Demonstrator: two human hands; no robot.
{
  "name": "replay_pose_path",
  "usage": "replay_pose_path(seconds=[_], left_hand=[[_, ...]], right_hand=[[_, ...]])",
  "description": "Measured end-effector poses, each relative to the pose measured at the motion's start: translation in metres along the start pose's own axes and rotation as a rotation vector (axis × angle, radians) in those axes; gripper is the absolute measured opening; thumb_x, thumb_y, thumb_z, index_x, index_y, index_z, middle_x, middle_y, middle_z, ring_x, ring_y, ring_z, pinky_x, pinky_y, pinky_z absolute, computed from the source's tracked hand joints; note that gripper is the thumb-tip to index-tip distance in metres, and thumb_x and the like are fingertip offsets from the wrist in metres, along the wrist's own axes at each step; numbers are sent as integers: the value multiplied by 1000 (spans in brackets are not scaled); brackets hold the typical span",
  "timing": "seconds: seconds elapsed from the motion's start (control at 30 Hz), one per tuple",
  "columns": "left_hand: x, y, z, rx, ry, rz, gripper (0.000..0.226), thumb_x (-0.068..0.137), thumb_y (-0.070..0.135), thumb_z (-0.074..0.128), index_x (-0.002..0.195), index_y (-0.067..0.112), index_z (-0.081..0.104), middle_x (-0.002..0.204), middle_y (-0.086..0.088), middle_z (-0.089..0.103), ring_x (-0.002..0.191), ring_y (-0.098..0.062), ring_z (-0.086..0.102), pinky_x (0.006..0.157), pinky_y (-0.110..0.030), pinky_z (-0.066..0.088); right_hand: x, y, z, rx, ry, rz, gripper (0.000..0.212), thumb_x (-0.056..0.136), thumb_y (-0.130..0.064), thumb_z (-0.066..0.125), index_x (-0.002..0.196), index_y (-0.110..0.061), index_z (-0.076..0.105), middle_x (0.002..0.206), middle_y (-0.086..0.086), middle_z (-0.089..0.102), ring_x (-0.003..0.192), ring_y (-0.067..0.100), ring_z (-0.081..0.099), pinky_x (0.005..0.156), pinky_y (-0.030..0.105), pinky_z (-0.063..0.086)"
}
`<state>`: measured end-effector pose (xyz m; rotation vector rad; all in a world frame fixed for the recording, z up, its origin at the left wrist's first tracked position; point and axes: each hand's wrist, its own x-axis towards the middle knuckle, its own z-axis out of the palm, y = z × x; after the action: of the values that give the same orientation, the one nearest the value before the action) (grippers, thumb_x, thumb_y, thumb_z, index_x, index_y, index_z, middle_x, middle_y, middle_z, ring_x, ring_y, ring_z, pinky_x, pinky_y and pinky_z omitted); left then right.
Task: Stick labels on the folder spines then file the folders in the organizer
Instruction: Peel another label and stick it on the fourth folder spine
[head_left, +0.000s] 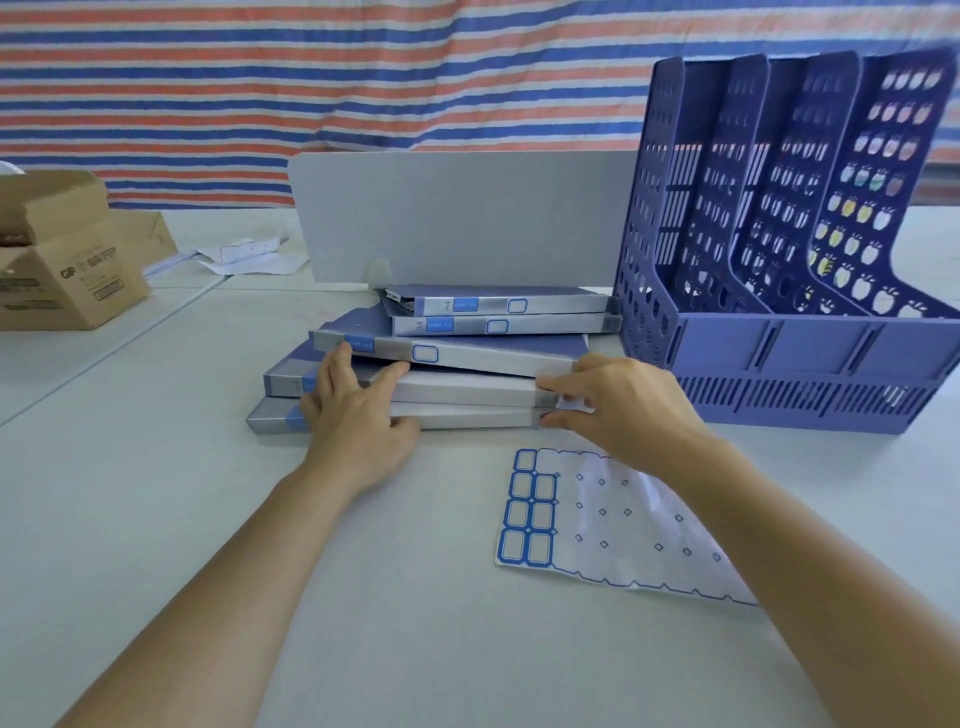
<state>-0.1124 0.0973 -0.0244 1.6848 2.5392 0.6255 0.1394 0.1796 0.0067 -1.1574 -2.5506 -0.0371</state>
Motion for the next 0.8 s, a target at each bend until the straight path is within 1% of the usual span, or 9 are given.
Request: replay_pose_path(seconds=[0.1,0.17,0.23,0.33,0.47,0.57,0.63,0.7,0.8], left_hand=[[-5,3,-1,15,-18,32,64,84,43,55,145,40,36,157,-14,6,146,-27,-4,115,-50,6],[-7,2,-1,48,9,68,72,74,60,51,142,42,40,142,-5,23,137,-24,11,113,-48,10],[-7,2,-2,65,44,105,78,66,70,47,138,43,45,121,3,31,124,-20,23,107,-43,14],[-6,2,-2,78,83,181,82,63,80,47,136,42,52,111,8,33,117,-19,33,98,-40,18],[-11,11,-1,-19,52,276,87,59,85,45,129,36,61,110,10,42,113,-16,41,97,-36,22],[-21,26,-10,-450,12,292,44,77,56,70,114,33,68,106,10,60,102,-4,55,96,-26,40],[-28,38,-18,-708,-45,234,19,87,35,69,106,31,70,100,8,69,91,2,60,84,-14,47],[-34,45,-24,-902,-168,141,19,88,36,66,104,27,72,96,4,73,87,-5,63,75,-19,52],[-38,50,-30,-1111,-437,69,40,79,40,67,108,13,71,94,-7,72,82,-17,62,67,-29,52]], right_hand=[[-13,4,1,101,-13,46,43,91,-52,61,131,-38,57,111,-15,63,91,9,64,74,29,53],[-22,4,-3,182,-73,117,53,83,-69,58,124,-36,52,105,-19,61,92,9,64,79,30,55],[-31,2,-8,166,-197,197,76,66,-90,51,118,-35,51,106,-17,59,96,9,60,86,34,54],[-38,-4,-10,82,-360,217,85,55,-92,58,119,-34,57,109,-13,56,102,12,55,88,32,50],[-37,-10,-11,297,-375,177,52,67,-68,75,109,-39,63,96,-20,56,92,5,56,80,23,46],[-37,-10,-8,501,-299,106,21,81,-46,75,99,-41,67,100,-18,67,94,4,62,90,28,52],[-37,-10,-10,631,-232,121,14,83,-40,76,96,-36,71,96,-13,73,90,9,67,89,34,56],[-37,-13,-15,737,-179,149,14,83,-35,76,96,-32,74,91,-8,76,84,12,71,85,34,58],[-37,-18,-23,846,-139,170,11,84,-28,77,96,-27,75,87,-5,78,81,13,73,83,32,60]])
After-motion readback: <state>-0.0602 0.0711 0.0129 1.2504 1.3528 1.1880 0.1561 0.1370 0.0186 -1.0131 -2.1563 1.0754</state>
